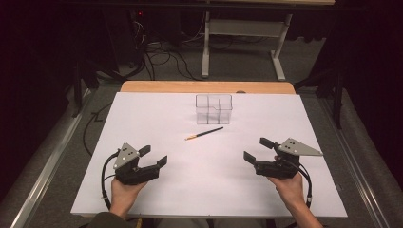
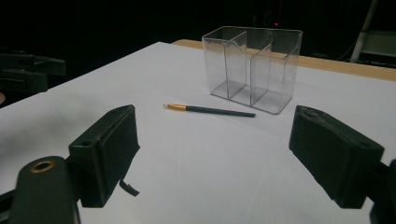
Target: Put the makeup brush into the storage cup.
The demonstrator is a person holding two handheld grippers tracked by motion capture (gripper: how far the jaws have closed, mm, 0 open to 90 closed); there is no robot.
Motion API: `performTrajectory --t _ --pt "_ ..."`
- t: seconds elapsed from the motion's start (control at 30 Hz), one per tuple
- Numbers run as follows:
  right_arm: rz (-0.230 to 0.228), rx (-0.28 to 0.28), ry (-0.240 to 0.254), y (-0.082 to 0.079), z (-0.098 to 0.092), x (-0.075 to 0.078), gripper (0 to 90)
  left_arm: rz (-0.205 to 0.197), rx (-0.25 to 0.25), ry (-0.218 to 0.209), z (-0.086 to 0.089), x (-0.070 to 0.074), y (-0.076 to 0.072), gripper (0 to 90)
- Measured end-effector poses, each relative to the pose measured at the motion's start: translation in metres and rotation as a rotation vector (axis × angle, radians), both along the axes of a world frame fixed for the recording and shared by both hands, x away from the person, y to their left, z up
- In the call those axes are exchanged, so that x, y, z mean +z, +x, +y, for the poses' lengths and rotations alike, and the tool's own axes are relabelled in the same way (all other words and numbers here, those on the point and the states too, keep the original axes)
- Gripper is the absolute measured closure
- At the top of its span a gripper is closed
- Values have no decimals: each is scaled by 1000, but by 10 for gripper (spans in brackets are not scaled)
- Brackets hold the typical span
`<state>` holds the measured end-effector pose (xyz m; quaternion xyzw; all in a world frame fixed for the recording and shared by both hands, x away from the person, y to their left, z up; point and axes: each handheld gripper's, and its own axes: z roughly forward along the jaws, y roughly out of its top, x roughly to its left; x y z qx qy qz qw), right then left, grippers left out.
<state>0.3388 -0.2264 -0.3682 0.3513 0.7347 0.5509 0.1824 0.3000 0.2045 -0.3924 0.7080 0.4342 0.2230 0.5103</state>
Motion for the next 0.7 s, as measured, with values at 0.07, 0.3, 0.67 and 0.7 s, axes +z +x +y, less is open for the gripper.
performTrajectory --t 0.07,0.3,0.67,0.7 --pt "-4 9 2 2 2 0 167 1 -1 1 0 0 0 260" --pt "-6 26 -8 4 9 1 165 5 -8 3 -1 0 1 261" --pt "-1 43 -8 9 19 3 166 4 -11 3 -1 0 1 261" --pt "1 43 -7 10 20 3 166 6 -12 3 -1 -1 1 261"
